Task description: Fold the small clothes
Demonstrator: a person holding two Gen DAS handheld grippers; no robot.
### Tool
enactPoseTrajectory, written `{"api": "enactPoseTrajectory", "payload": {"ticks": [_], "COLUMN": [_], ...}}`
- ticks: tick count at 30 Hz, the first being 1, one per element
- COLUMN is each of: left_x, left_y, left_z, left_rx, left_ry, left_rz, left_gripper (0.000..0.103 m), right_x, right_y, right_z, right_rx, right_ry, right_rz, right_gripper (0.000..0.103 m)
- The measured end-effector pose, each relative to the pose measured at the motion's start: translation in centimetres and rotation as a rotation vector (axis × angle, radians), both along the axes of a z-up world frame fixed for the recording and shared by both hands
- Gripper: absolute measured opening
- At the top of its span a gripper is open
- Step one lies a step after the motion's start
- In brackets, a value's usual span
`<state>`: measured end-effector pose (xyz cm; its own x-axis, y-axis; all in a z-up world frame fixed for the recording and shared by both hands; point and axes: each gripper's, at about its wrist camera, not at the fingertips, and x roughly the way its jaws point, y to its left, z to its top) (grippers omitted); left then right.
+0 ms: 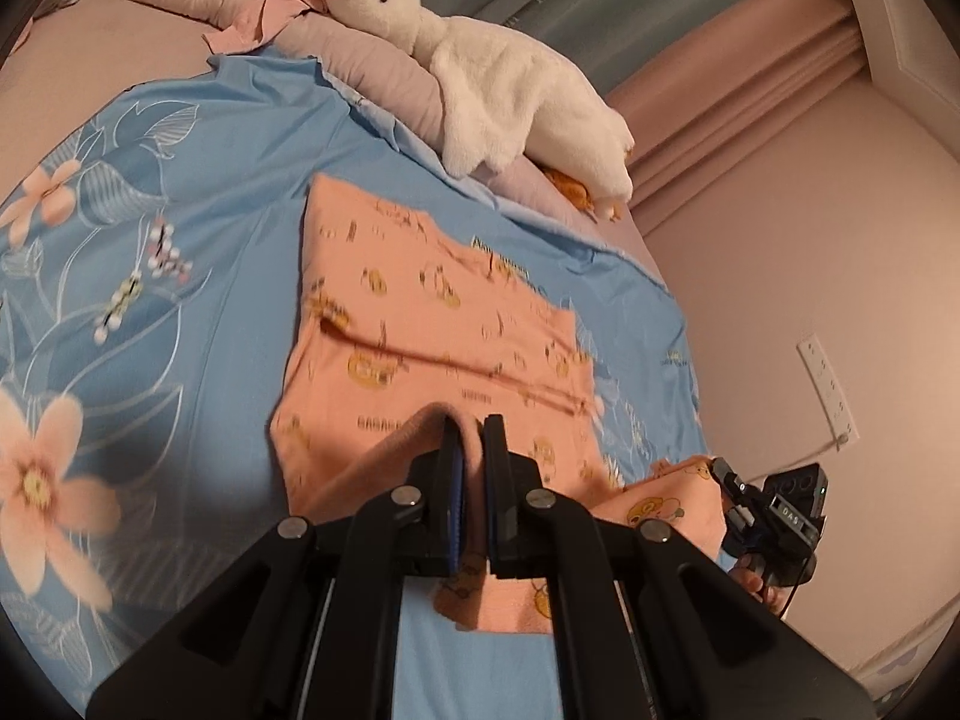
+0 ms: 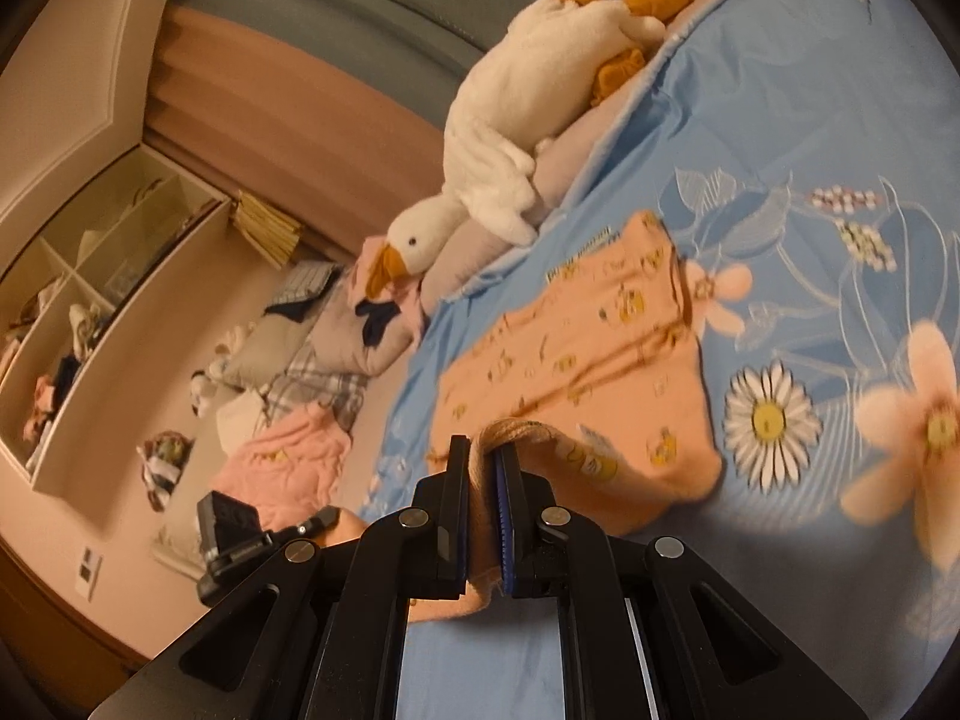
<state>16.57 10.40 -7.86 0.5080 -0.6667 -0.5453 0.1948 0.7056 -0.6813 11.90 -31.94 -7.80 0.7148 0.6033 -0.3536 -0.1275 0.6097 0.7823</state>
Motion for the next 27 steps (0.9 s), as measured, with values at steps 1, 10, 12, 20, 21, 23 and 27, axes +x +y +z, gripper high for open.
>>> {"api": "enactPoseTrajectory", "payload": {"ticks": [1, 10, 12, 20, 21, 23, 27], "left_x": [0.8, 7.8, 9.5, 14.8, 15.1, 15.1, 14.1], "left_y": [0.1, 0.5, 0.4, 0.4, 0.2, 0.1, 0.2], "left_z": [0.0, -0.9, -1.1, -2.4, -2.6, -3.2, -4.7], "left_rx": [-0.015, -0.115, -0.113, -0.096, -0.093, -0.082, -0.077], "left_ry": [0.007, 0.067, 0.076, 0.115, 0.126, 0.155, 0.225], "left_rz": [0.008, 0.08, 0.096, 0.148, 0.132, 0.121, 0.075], "left_gripper": [0.003, 0.001, 0.001, 0.002, 0.002, 0.006, 0.042], "right_x": [0.4, 6.9, 8.8, 14.7, 15.2, 16.5, 17.6], "right_y": [-0.2, -1.0, -1.1, -2.2, -2.3, -2.6, -3.2], "right_z": [0.0, 0.2, 0.0, -1.6, -1.9, -3.1, -4.7], "right_rx": [0.0, -0.066, -0.069, -0.065, -0.071, -0.073, -0.058], "right_ry": [-0.001, 0.039, 0.05, 0.102, 0.115, 0.165, 0.238], "right_rz": [-0.004, -0.078, -0.084, -0.116, -0.12, -0.12, -0.118], "right_gripper": [0.01, 0.01, 0.01, 0.01, 0.01, 0.01, 0.012]}}
